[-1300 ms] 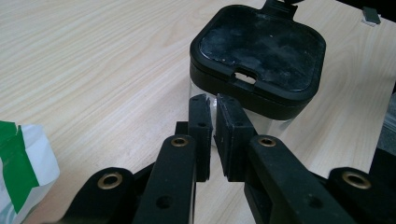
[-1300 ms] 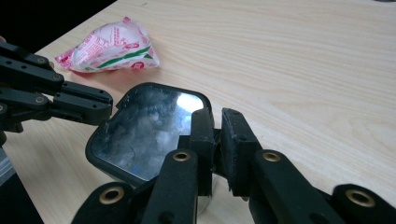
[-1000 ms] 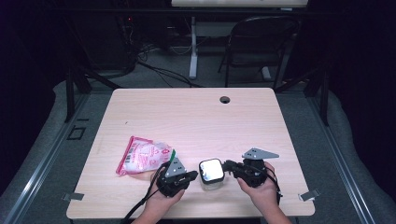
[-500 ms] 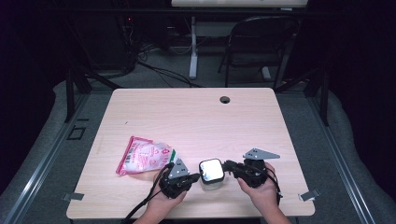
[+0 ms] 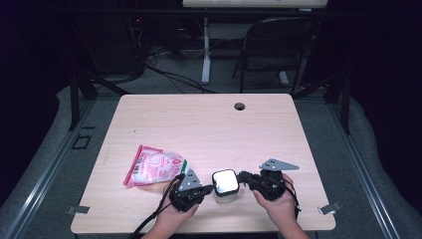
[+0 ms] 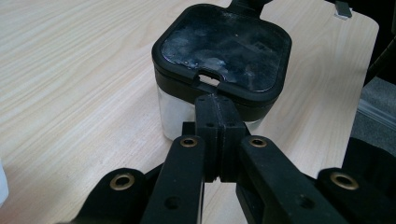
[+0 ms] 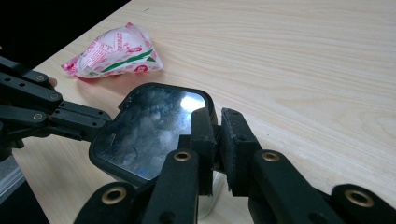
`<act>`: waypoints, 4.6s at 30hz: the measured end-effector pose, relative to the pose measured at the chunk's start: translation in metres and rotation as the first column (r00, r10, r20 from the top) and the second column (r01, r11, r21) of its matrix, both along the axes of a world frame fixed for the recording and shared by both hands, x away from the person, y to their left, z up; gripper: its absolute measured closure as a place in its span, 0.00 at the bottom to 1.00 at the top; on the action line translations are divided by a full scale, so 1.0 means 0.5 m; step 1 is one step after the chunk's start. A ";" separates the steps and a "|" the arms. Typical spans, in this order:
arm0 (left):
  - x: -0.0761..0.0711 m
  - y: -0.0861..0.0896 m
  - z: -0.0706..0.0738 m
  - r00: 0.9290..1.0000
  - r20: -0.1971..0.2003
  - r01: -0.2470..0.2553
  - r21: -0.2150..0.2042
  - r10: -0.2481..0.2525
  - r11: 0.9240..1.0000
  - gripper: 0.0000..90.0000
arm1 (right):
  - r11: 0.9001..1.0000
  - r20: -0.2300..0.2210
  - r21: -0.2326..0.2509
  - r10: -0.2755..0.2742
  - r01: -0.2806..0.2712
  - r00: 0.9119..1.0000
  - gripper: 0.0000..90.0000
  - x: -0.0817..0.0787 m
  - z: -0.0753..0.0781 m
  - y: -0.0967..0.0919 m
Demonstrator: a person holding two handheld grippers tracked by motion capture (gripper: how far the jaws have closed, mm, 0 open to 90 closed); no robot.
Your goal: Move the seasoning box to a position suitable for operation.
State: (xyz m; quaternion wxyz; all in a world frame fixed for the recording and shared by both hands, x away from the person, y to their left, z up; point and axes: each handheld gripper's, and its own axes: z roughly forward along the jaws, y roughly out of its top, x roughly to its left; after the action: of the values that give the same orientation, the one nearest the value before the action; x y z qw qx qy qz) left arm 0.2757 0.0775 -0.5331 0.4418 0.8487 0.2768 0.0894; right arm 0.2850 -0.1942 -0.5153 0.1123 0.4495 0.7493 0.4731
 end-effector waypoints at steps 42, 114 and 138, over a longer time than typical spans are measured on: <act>0.003 -0.019 0.032 0.999 0.034 0.019 -0.021 -0.018 1.000 0.94 | 0.991 0.083 -0.082 0.116 -0.109 0.990 0.58 -0.042 0.010 0.009; 0.029 -0.025 0.014 0.998 0.021 -0.062 -0.050 0.064 0.997 0.63 | 0.988 0.204 -0.139 0.091 -0.064 0.975 0.72 -0.089 0.029 -0.001; 0.029 -0.026 0.015 0.998 0.024 -0.064 -0.046 0.065 0.997 0.64 | 0.996 0.150 -0.071 0.068 -0.058 0.986 0.79 -0.077 0.023 -0.041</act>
State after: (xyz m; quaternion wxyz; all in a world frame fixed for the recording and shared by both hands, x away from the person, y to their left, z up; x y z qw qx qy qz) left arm 0.2900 0.0645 -0.5255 0.4611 0.8279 0.3005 0.1081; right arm 0.2463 -0.2147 -0.5038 0.1691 0.3843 0.7675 0.4844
